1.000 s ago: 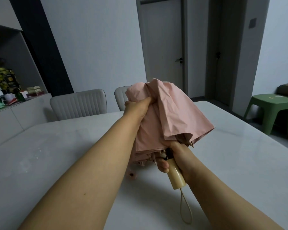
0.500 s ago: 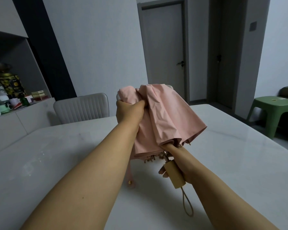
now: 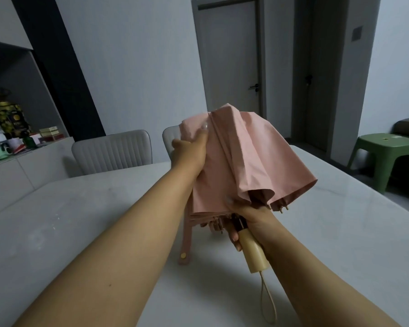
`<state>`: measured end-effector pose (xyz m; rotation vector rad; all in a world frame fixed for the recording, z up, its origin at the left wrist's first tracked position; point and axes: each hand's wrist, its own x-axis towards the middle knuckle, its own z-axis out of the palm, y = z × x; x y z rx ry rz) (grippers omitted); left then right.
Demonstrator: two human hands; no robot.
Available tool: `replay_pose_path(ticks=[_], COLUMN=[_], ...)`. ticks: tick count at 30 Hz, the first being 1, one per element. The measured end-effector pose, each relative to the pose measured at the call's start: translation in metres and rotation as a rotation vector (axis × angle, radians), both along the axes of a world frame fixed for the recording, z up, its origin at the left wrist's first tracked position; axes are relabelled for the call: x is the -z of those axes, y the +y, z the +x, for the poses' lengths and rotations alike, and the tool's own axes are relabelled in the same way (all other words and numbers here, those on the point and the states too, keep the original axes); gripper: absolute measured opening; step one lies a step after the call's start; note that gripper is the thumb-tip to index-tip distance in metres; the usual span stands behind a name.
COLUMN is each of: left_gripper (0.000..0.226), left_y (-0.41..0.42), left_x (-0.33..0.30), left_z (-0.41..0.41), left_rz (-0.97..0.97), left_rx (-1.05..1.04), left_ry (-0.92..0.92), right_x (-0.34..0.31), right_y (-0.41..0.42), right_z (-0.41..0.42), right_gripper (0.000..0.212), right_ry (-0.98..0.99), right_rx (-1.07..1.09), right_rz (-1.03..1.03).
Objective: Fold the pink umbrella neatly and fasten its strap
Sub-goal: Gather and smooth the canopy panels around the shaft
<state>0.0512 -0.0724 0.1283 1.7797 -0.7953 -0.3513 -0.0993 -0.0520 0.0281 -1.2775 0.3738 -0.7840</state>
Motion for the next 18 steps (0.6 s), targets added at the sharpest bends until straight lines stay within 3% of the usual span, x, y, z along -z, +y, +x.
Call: replay_pose_path(ticks=[4,6,8,11,14,18], left_gripper=[0.077,0.061,0.051,0.063,0.072,0.067], left_y=[0.007,0.008,0.006,-0.003,-0.012,-0.016], left_x=[-0.028,-0.050,-0.071,-0.089,-0.093,-0.096], left_z=[0.006,0.004,-0.003,-0.014,-0.014,-0.006], left_rz=[-0.115,-0.181,-0.115,0.148,0.340,0.229], left_rx=[-0.171,-0.089,0.051,0.179,0.176,0.250], left_ry=[-0.523,-0.749,-0.860,-0.914,-0.894,-0.671], right_x=[0.000,-0.001,-0.001,0.000,0.000,0.002], right_y=[0.001,0.001,0.002,0.003,0.002,-0.002], right_z=[-0.001,-0.002,-0.002,-0.002,-0.002,-0.002], right_gripper=[0.030,0.029,0.029,0.027,0.027,0.029], right_ry=[-0.003,0.015,0.045,0.080,0.107,0.155], right_rx=[0.006,0.014,0.028,0.049,0.061,0.061], right_rz=[-0.036,-0.044,-0.060,-0.073,-0.066,-0.066])
